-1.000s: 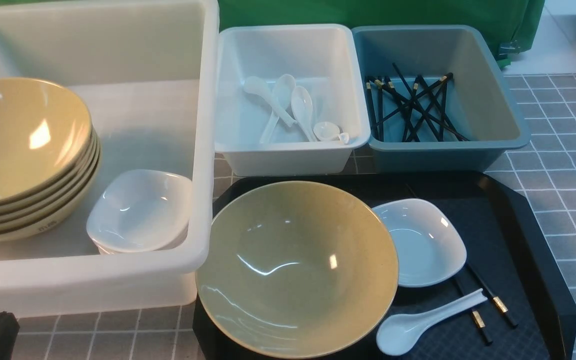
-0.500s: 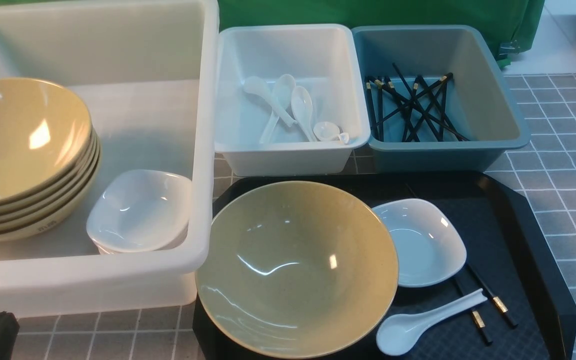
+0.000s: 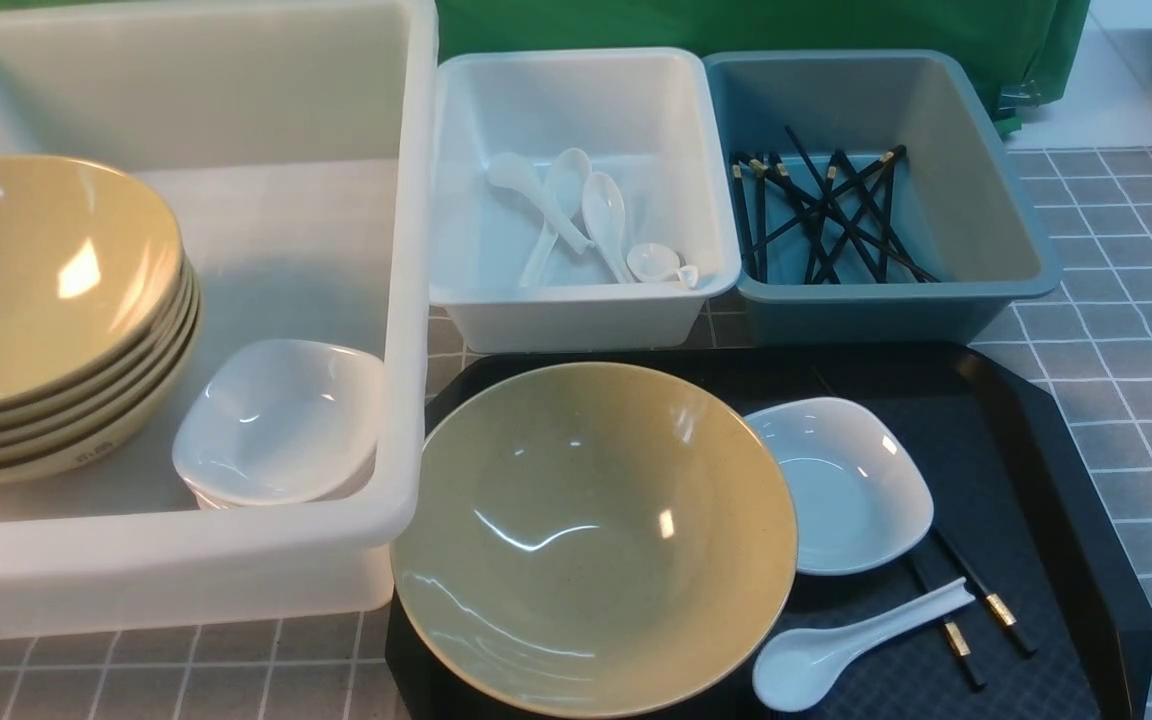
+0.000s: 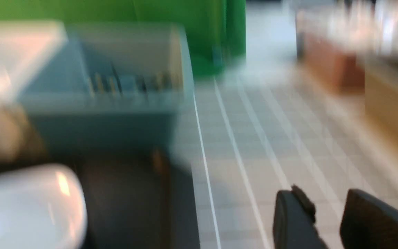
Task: On grey table put chopsticks spoon bowls plates into blue grey white boxes.
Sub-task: 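Grasp the large bowl on the tray by its rim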
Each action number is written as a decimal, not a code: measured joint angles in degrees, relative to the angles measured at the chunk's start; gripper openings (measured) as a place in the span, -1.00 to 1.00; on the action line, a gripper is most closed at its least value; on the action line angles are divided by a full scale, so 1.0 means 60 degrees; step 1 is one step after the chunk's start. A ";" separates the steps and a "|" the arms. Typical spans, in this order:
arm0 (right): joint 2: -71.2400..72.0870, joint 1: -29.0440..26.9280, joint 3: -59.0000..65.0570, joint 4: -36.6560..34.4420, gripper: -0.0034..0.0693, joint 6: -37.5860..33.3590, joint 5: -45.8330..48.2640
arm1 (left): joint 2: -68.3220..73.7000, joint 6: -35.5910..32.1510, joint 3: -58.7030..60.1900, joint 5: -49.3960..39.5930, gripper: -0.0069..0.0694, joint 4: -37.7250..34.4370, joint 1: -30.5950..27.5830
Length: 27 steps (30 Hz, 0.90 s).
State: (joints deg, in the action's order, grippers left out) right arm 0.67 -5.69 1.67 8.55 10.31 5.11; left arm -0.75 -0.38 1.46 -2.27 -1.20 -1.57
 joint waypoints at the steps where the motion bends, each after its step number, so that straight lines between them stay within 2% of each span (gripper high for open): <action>1: 0.0000 0.0000 0.0000 0.0009 -0.25 0.0000 -0.0770 | 0.0000 0.0063 0.0000 0.0620 -0.84 0.0000 0.0000; 3: 0.0000 0.0000 0.0000 0.0009 -0.25 0.0000 -0.2060 | 0.0000 0.0126 0.0000 0.1815 -0.84 0.0000 0.0000; 4: 0.0000 0.0000 0.0000 0.0017 -0.25 0.0010 -0.2222 | 0.0000 0.0127 0.0000 0.1928 -0.84 0.0000 0.0000; 6: 0.0000 0.0000 0.0000 0.0037 -0.25 0.0090 -0.4216 | 0.0000 0.0160 0.0000 0.3280 -0.84 0.0000 0.0000; 9: 0.0000 0.0000 0.0000 0.0043 -0.25 0.1051 -0.6275 | 0.0000 0.0245 0.0000 0.4753 -0.84 0.0004 0.0000; 12: 0.0000 0.0000 -0.0009 0.0043 -0.25 0.1979 -0.7261 | 0.0000 0.0479 0.0000 0.5820 -0.84 -0.0110 0.0000; 15: 0.0000 0.0000 -0.0009 0.0043 -0.25 0.2513 -0.7505 | 0.0000 0.0946 0.0000 0.6397 -0.84 -0.0336 0.0000; 17: 0.0000 0.0000 -0.0112 0.0043 -0.27 0.2892 -0.7322 | -0.0010 0.1451 -0.0394 0.6095 -0.84 -0.0515 0.0000; 20: 0.0000 0.0000 -0.0779 0.0043 -0.34 0.2960 -0.6040 | 0.0177 0.1765 -0.1692 0.4682 -0.84 -0.0535 0.0000; 21: -0.0086 0.0000 -0.1514 0.0043 -0.42 0.2845 -0.4923 | 0.0567 0.1785 -0.2554 0.3764 -0.84 -0.0535 0.0000; 23: -0.0474 0.0000 -0.2349 0.0055 -0.52 0.2520 -0.3741 | 0.1316 0.1746 -0.3599 0.2753 -0.84 -0.0535 0.0000; 27: -0.1630 0.0000 -0.3769 0.0186 -0.76 0.0396 -0.1820 | 0.3532 0.1573 -0.5321 0.1657 -0.84 -0.0535 0.0000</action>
State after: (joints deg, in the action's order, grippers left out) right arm -9.12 -5.69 -20.95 9.67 12.69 -5.81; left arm 20.44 9.06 -30.47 7.67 -4.41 -1.57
